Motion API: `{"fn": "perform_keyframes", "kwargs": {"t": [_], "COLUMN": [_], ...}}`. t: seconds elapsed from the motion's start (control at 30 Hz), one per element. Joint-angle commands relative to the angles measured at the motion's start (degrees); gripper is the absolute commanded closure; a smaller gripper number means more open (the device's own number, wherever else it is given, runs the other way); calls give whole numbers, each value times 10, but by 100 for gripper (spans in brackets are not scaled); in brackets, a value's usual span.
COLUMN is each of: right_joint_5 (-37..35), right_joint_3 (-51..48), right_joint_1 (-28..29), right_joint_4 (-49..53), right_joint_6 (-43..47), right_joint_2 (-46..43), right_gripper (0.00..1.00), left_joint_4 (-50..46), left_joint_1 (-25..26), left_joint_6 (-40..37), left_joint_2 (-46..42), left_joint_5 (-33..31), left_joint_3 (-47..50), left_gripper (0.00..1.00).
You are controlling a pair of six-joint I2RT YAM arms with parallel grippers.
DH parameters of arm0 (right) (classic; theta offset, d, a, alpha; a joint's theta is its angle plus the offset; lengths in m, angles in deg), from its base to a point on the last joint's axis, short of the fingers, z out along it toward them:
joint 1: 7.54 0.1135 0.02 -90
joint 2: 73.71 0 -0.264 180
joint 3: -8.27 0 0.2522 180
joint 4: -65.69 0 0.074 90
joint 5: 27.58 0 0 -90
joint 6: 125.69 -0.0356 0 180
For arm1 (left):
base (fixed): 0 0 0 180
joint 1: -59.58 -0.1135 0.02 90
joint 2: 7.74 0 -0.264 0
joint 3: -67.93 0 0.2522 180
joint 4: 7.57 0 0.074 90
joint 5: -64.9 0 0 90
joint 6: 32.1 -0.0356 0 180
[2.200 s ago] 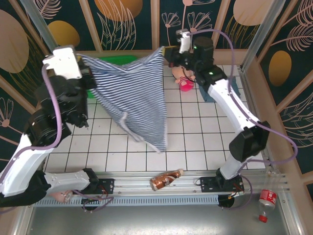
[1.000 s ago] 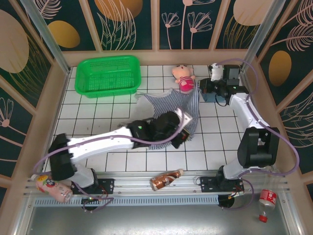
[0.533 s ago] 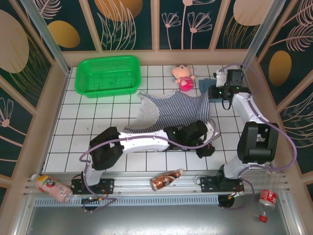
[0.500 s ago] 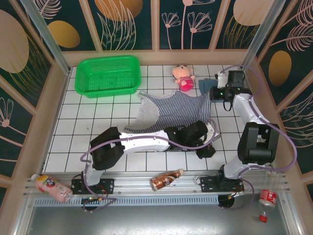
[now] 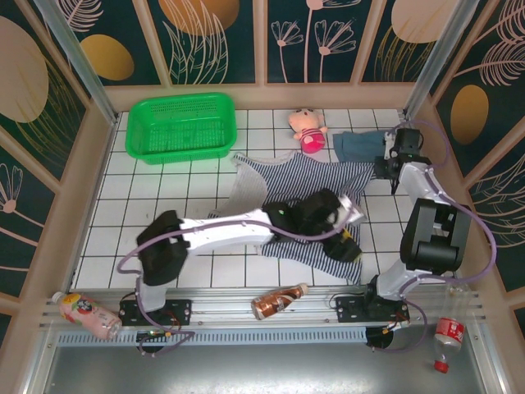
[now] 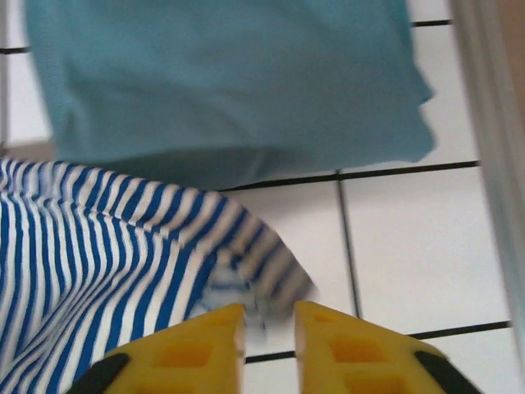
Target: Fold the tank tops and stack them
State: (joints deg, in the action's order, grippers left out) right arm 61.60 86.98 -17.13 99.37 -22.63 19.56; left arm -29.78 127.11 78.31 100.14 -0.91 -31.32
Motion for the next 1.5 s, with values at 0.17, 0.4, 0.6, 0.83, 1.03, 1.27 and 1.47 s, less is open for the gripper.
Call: {"fn": "perform_keyframes", "kwargs": {"t": [0.17,0.4,0.6,0.83,1.03,1.27,1.47], "right_joint_5": [-12,187,176,128,114,107,140], "right_joint_3": [56,-54,-177,-223,-217,-179,-106], "right_joint_1": [-4,63,176,262,312,378,433], "right_joint_4": [4,1,-28,-81,-110,-134,-168], "right_joint_6": [-75,-244,-342,-375,-384,-386,-349], "right_joint_2": [6,-107,-152,-109,-51,28,108], "right_gripper": [61,58,57,57,56,56,53], "left_joint_4": [-84,-89,-101,-131,-170,-241,-283], "left_joint_1": [-201,-262,-305,-335,-370,-414,-452], "left_joint_6": [-42,-23,3,54,104,122,128], "left_joint_2": [-138,-127,-120,-122,-151,-226,-273], "left_joint_5": [-159,-180,-205,-201,-207,-247,-273], "left_joint_3": [189,292,333,380,437,458,457], "left_gripper": [39,42,44,45,46,44,44]}}
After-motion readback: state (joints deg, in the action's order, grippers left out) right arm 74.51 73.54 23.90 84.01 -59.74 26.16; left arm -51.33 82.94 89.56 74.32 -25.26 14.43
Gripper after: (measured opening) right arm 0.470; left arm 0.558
